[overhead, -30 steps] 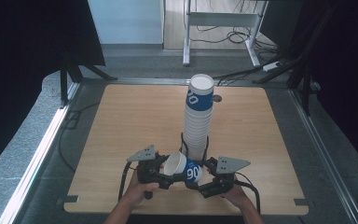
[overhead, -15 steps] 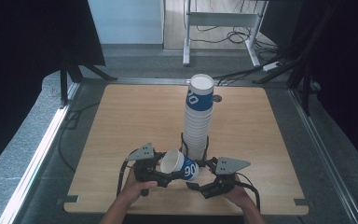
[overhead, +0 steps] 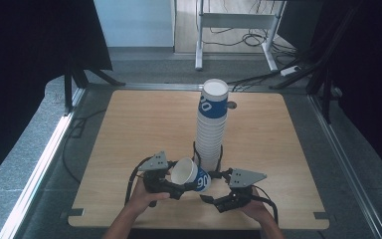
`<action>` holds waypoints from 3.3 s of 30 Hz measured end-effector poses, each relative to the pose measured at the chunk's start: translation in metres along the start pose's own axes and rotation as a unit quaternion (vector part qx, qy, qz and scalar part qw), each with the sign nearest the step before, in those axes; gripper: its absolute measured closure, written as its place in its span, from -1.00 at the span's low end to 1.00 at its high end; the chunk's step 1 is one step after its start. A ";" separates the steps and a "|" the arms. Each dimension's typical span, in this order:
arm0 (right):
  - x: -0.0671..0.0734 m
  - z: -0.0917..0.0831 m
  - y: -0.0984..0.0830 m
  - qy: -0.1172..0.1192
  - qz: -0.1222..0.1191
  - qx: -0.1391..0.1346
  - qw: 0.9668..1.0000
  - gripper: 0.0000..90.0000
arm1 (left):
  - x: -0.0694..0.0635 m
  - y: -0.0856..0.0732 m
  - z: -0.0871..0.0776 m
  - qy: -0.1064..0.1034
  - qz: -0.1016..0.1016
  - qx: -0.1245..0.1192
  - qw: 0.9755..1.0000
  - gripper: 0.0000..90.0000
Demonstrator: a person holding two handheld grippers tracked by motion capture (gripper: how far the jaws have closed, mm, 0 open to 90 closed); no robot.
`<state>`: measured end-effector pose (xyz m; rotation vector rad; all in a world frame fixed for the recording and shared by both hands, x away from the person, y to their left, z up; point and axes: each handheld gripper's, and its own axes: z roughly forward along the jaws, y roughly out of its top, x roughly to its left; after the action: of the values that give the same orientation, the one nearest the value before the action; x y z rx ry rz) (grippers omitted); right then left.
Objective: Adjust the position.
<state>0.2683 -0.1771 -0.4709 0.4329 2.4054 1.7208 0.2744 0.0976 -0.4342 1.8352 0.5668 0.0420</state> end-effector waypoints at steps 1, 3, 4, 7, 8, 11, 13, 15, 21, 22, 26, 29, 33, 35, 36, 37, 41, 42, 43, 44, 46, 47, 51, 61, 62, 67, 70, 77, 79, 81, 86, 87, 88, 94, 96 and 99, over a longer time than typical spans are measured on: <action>0.000 0.000 0.000 0.000 0.001 0.000 1.000 -0.54 | -0.001 0.000 0.001 0.002 0.002 0.002 1.000 -0.65; 0.000 -0.001 0.000 -0.002 0.001 0.002 1.000 -0.54 | -0.001 0.001 0.001 0.005 0.006 0.006 1.000 -0.65; 0.000 -0.001 -0.001 -0.002 0.001 0.002 1.000 -0.54 | -0.001 0.001 0.002 0.007 0.007 0.007 1.000 -0.65; 0.000 -0.001 -0.001 -0.004 0.002 0.004 1.000 -0.54 | -0.001 0.001 0.002 0.009 0.007 0.010 1.000 -0.65; 0.000 -0.002 -0.001 -0.005 0.002 0.005 1.000 -0.55 | -0.001 0.001 0.002 0.010 0.008 0.011 1.000 -0.65; 0.000 -0.002 -0.001 -0.008 0.001 0.005 1.000 -0.55 | -0.001 0.002 0.002 0.013 0.011 0.015 1.000 -0.65; 0.000 -0.002 0.000 -0.009 0.000 0.006 1.000 -0.55 | -0.001 0.004 0.002 0.015 0.016 0.021 1.000 -0.65; 0.000 -0.002 0.000 -0.012 -0.001 0.007 1.000 -0.55 | -0.002 0.005 0.002 0.016 0.018 0.023 0.999 -0.65; 0.003 -0.001 0.002 -0.022 -0.012 0.014 1.000 -0.56 | -0.005 0.013 0.005 0.025 0.035 0.042 0.998 -0.65; 0.003 -0.001 0.002 -0.022 -0.012 0.014 1.000 -0.56 | -0.006 0.016 0.006 0.026 0.040 0.047 0.998 -0.65; 0.004 -0.002 0.003 -0.025 -0.014 0.013 1.000 -0.56 | -0.007 0.019 0.007 0.026 0.046 0.053 0.997 -0.65; 0.003 -0.006 0.005 -0.027 -0.015 0.007 0.999 -0.56 | -0.009 0.022 0.009 0.028 0.052 0.060 0.996 -0.65; 0.003 -0.008 0.006 -0.031 -0.017 0.002 0.999 -0.56 | -0.010 0.024 0.010 0.030 0.058 0.064 0.996 -0.65; 0.004 -0.010 0.007 -0.034 -0.019 0.000 0.999 -0.56 | -0.011 0.025 0.011 0.032 0.061 0.069 0.995 -0.65; 0.004 -0.010 0.007 -0.037 -0.021 0.002 0.999 -0.56 | -0.011 0.027 0.012 0.035 0.065 0.075 0.994 -0.65; 0.004 -0.011 0.008 -0.037 -0.022 0.003 0.999 -0.57 | -0.011 0.028 0.012 0.036 0.066 0.077 0.994 -0.65; 0.005 -0.010 0.009 -0.039 -0.027 0.009 0.999 -0.57 | -0.012 0.030 0.014 0.041 0.073 0.088 0.993 -0.65; 0.005 -0.009 0.009 -0.040 -0.029 0.011 0.999 -0.57 | -0.012 0.031 0.014 0.041 0.075 0.090 0.992 -0.65; 0.005 -0.009 0.009 -0.040 -0.029 0.011 0.999 -0.57 | -0.012 0.031 0.014 0.041 0.075 0.090 0.992 -0.65; 0.006 -0.008 0.009 -0.043 -0.033 0.016 0.998 -0.57 | -0.012 0.033 0.015 0.043 0.079 0.096 0.991 -0.65; 0.006 -0.008 0.009 -0.042 -0.034 0.016 0.998 -0.57 | -0.013 0.033 0.015 0.044 0.081 0.100 0.991 -0.65; 0.006 -0.007 0.009 -0.043 -0.035 0.018 0.998 -0.57 | -0.013 0.034 0.016 0.045 0.084 0.104 0.990 -0.65; 0.007 -0.003 0.010 -0.052 -0.043 0.027 0.997 -0.57 | -0.015 0.036 0.020 0.050 0.094 0.120 0.987 -0.65; 0.011 0.006 0.010 -0.069 -0.063 0.048 0.994 -0.57 | -0.020 0.039 0.036 0.059 0.118 0.182 0.974 -0.65; 0.011 0.007 0.010 -0.071 -0.064 0.051 0.994 -0.57 | -0.020 0.040 0.037 0.058 0.123 0.190 0.972 -0.65; 0.013 0.014 0.009 -0.077 -0.076 0.064 0.992 -0.56 | -0.023 0.043 0.044 0.056 0.137 0.213 0.966 -0.65; 0.013 0.018 0.006 -0.093 -0.088 0.072 0.989 -0.43 | -0.026 0.044 0.048 0.060 0.137 0.223 0.963 -0.66; 0.012 0.018 0.003 -0.090 -0.087 0.067 0.990 -0.40 | -0.025 0.043 0.050 0.061 0.133 0.221 0.964 -0.68; 0.012 0.017 0.003 -0.087 -0.085 0.063 0.991 -0.40 | -0.025 0.043 0.049 0.061 0.135 0.219 0.965 -0.72; 0.011 0.016 0.002 -0.086 -0.080 0.056 0.991 -0.39 | -0.026 0.044 0.049 0.075 0.127 0.207 0.967 -0.82; 0.008 0.011 0.002 -0.087 -0.064 0.037 0.994 -0.39 | -0.025 0.045 0.040 0.082 0.100 0.159 0.979 -0.91; 0.008 0.011 0.002 -0.087 -0.064 0.037 0.994 -0.39 | -0.025 0.045 0.037 0.085 0.095 0.151 0.980 -0.91; 0.007 0.009 0.002 -0.087 -0.058 0.031 0.994 -0.39 | -0.026 0.045 0.030 0.090 0.084 0.125 0.985 -0.97; 0.007 0.006 0.003 -0.089 -0.052 0.022 0.994 -0.38 | -0.029 0.039 0.018 0.100 0.066 0.084 0.989 -0.95; 0.007 0.006 0.003 -0.090 -0.054 0.021 0.994 -0.38 | -0.030 0.036 0.014 0.100 0.061 0.071 0.991 -0.94; 0.008 0.005 0.003 -0.091 -0.053 0.018 0.994 -0.38 | -0.031 0.030 0.005 0.103 0.053 0.043 0.992 -0.95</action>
<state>0.2626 -0.1696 -0.4695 0.4382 2.2889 1.5262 0.2597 0.0737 -0.4009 1.9577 0.6226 0.2861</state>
